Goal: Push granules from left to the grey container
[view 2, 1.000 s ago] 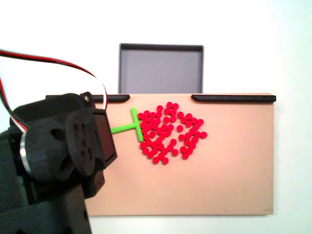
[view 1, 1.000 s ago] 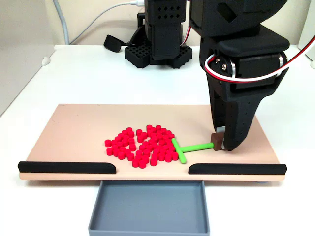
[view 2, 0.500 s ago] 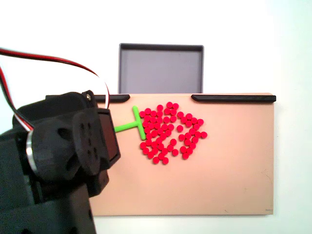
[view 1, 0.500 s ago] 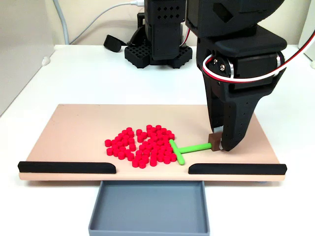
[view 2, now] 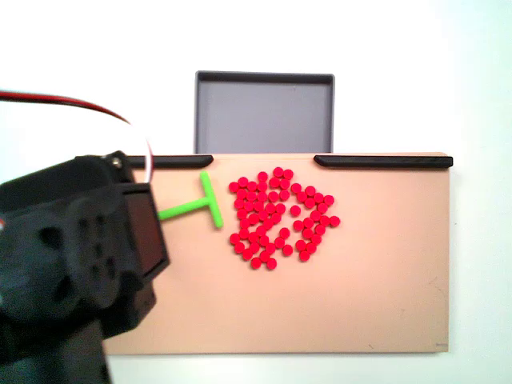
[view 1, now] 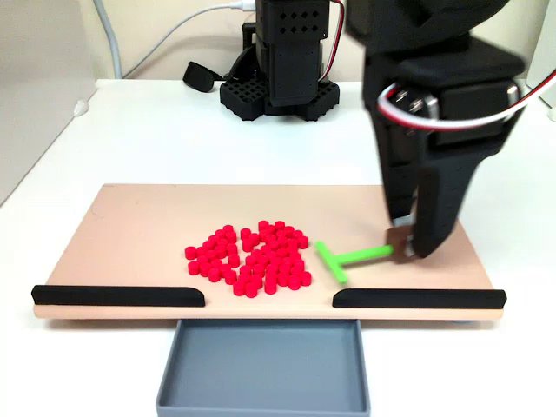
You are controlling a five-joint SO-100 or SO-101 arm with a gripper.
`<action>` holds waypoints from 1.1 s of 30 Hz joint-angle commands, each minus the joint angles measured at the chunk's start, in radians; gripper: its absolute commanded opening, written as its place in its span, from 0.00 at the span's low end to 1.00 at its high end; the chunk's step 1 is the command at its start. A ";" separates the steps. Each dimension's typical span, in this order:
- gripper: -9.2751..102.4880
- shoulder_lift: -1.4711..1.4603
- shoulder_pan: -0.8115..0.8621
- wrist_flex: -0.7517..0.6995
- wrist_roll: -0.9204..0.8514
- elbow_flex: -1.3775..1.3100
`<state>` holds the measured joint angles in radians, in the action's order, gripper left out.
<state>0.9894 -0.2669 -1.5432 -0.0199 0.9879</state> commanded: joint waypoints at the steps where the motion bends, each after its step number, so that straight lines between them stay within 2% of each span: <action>1: 0.08 0.097 -0.049 -0.003 0.006 -0.029; 5: 0.08 0.167 -0.109 -0.015 -0.023 -0.026; 10: 0.08 0.287 -0.117 -0.161 -0.206 0.028; 16: 0.08 0.492 -0.021 -0.169 -0.634 0.270; 27: 0.08 0.624 0.175 -0.156 -1.453 0.433; 33: 0.08 0.629 0.273 -0.155 -1.617 0.445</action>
<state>1.5831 -0.0322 -1.6981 -1.5907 1.4358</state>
